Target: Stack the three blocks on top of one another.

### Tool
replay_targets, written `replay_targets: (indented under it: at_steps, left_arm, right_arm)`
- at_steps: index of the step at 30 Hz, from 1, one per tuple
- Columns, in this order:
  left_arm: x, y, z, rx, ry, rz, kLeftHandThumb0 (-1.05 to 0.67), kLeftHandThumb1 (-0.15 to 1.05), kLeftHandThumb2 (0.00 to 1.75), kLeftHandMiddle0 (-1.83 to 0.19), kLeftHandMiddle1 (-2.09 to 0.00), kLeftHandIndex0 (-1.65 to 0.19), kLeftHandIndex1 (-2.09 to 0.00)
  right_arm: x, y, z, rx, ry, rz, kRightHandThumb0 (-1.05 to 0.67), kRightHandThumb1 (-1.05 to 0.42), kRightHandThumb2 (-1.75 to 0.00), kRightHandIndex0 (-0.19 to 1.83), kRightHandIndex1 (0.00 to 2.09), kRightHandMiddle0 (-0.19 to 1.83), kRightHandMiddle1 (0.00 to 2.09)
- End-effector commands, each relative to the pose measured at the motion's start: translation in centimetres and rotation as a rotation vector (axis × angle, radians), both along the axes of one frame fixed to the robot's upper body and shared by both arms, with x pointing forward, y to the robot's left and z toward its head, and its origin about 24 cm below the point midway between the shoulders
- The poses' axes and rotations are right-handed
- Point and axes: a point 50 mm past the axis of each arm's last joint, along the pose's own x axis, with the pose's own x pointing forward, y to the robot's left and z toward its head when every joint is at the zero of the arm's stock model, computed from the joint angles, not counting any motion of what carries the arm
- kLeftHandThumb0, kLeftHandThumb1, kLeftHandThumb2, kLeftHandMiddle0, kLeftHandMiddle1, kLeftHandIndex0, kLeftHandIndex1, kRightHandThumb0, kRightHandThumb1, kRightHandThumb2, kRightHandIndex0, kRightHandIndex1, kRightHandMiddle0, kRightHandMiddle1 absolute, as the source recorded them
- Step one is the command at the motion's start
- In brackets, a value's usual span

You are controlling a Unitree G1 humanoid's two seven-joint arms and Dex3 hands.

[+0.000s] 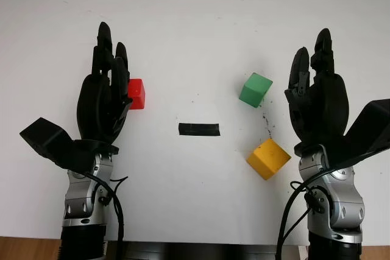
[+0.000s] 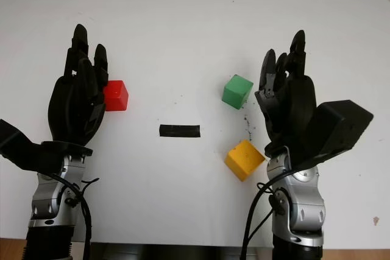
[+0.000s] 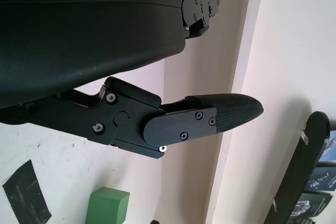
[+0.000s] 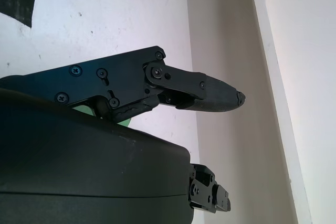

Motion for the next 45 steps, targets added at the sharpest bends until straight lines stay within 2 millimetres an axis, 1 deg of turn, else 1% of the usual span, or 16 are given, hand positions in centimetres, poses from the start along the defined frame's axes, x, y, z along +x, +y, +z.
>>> replay_targets:
  at_steps: [1,10,15,17,20,22,23,24,27,29,30,32,36,40,42,45]
  left_arm:
    - [-0.1,0.2,0.3,0.01,-0.012,0.005,-0.71,1.05,0.56,0.19,-0.03,0.19,0.0]
    - [-0.1,0.2,0.3,0.023,-0.014,0.007,-0.71,1.05,0.56,0.19,-0.03,0.19,0.0]
    - [-0.1,0.6,0.9,0.051,-0.035,0.014,-0.71,1.05,0.54,0.19,-0.04,0.19,0.0]
    - [0.0,0.7,1.2,0.066,-0.045,0.01,-0.71,1.05,0.54,0.19,-0.02,0.19,0.0]
    - [0.5,1.5,2.2,0.13,-0.079,0.041,-0.69,1.05,0.54,0.16,-0.04,0.17,-0.01]
    - [0.7,2.1,2.8,0.166,-0.093,0.055,-0.69,1.05,0.54,0.13,-0.05,0.15,-0.03]
    - [1.0,2.8,3.6,0.209,-0.119,0.073,-0.68,1.05,0.54,0.1,-0.07,0.12,-0.05]
    - [1.2,3.6,4.3,0.26,-0.152,0.1,-0.64,1.05,0.47,-0.07,-0.09,-0.04,-0.1]
    - [1.6,4.9,6.0,0.417,-0.224,0.188,-0.63,1.05,0.37,-0.29,-0.09,-0.26,-0.14]
    - [1.6,5.9,7.8,0.642,-0.258,0.263,-0.62,1.05,0.29,-0.32,-0.08,-0.33,-0.15]
    - [1.5,6.2,8.6,0.748,-0.251,0.287,-0.63,1.05,0.26,-0.29,-0.06,-0.36,-0.15]
    - [1.2,6.7,9.5,0.887,-0.238,0.311,-0.65,1.05,0.23,-0.25,-0.04,-0.39,-0.14]
    - [1.0,7.2,10.5,1.065,-0.193,0.311,-0.67,1.05,0.18,-0.16,-0.02,-0.38,-0.09]
    - [1.2,6.9,10.7,1.295,-0.164,0.317,-0.78,1.05,0.15,-0.02,-0.02,-0.27,-0.03]
    - [1.3,6.8,10.7,1.39,-0.151,0.311,-0.8,1.05,0.15,0.02,-0.02,-0.23,-0.03]
    - [1.5,6.5,10.5,1.538,-0.151,0.294,-0.83,1.01,0.08,0.06,-0.04,-0.2,-0.04]
  right_arm:
    - [0.0,0.0,0.1,-0.003,-0.006,0.002,-0.53,-1.05,-0.59,-0.19,0.0,-0.19,0.0]
    - [0.0,0.0,0.0,0.004,-0.007,0.007,-0.54,-1.05,-0.58,-0.19,0.0,-0.19,0.0]
    - [0.1,-0.7,0.7,-0.083,-0.046,0.047,-0.56,-1.05,-0.55,-0.19,0.0,-0.19,0.0]
    - [0.1,-1.3,1.3,-0.133,-0.068,0.07,-0.59,-1.05,-0.44,-0.18,0.01,-0.18,0.01]
    - [-0.2,-2.6,3.0,-0.224,-0.106,0.067,-0.63,-1.05,-0.27,-0.12,0.04,-0.13,0.04]
    - [-0.2,-3.0,3.5,-0.246,-0.11,0.06,-0.64,-1.05,-0.23,-0.11,0.05,-0.11,0.05]
    - [-0.2,-3.3,3.7,-0.26,-0.115,0.055,-0.64,-1.05,-0.22,-0.1,0.06,-0.1,0.05]
    - [-0.2,-3.5,3.9,-0.267,-0.119,0.052,-0.62,-1.05,-0.22,-0.1,0.06,-0.1,0.06]
    - [-0.3,-3.7,4.0,-0.27,-0.126,0.052,-0.59,-1.05,-0.22,-0.1,0.06,-0.1,0.06]
    - [-0.3,-3.6,3.9,-0.276,-0.12,0.048,-0.59,-1.05,-0.24,-0.11,0.05,-0.11,0.05]
    - [-0.3,-3.5,3.8,-0.28,-0.116,0.046,-0.6,-1.05,-0.24,-0.11,0.05,-0.11,0.05]
    - [-0.2,-3.4,3.7,-0.276,-0.112,0.047,-0.61,-1.05,-0.25,-0.11,0.05,-0.11,0.05]
    - [-0.1,-2.8,3.4,-0.26,-0.108,0.044,-0.64,-1.05,-0.27,-0.14,0.04,-0.14,0.04]
    - [0.0,-2.2,3.2,-0.24,-0.101,0.041,-0.61,-1.05,-0.38,-0.18,0.01,-0.18,0.01]
    - [0.0,-2.0,3.1,-0.229,-0.103,0.043,-0.6,-1.05,-0.41,-0.19,0.0,-0.19,0.0]
    - [0.1,-1.7,2.9,-0.224,-0.103,0.037,-0.61,-1.05,-0.49,-0.19,0.0,-0.19,0.0]
